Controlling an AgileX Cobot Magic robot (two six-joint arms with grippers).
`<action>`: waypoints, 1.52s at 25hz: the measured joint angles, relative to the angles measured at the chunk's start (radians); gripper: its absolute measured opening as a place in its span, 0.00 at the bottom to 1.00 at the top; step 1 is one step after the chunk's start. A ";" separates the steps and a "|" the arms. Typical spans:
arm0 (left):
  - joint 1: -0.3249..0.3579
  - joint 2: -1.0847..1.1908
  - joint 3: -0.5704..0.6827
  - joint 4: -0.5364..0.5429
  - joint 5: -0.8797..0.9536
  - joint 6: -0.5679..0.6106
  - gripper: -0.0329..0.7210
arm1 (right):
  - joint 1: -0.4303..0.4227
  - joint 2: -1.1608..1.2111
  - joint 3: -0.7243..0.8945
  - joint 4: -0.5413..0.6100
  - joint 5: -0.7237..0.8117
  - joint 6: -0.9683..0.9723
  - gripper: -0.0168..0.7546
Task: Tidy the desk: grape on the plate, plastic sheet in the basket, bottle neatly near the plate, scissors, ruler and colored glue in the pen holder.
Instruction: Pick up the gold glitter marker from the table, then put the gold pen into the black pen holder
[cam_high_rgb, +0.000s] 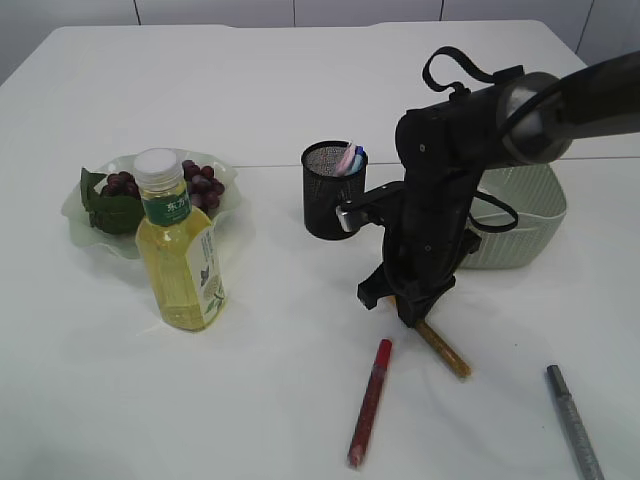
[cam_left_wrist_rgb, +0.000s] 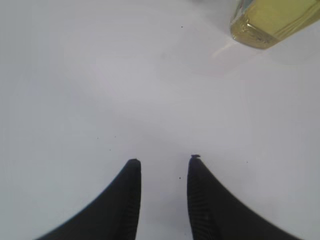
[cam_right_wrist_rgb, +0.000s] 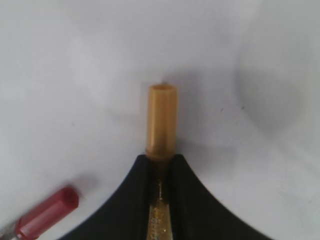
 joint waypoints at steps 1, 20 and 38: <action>0.000 0.000 0.000 0.000 0.000 0.000 0.36 | 0.000 0.000 0.000 0.000 0.000 0.000 0.10; 0.000 0.000 0.000 0.007 -0.006 0.000 0.36 | -0.142 -0.212 0.000 0.750 0.080 -0.585 0.09; 0.000 0.000 0.000 0.018 0.000 0.000 0.36 | -0.299 -0.125 -0.051 1.742 -0.061 -1.584 0.09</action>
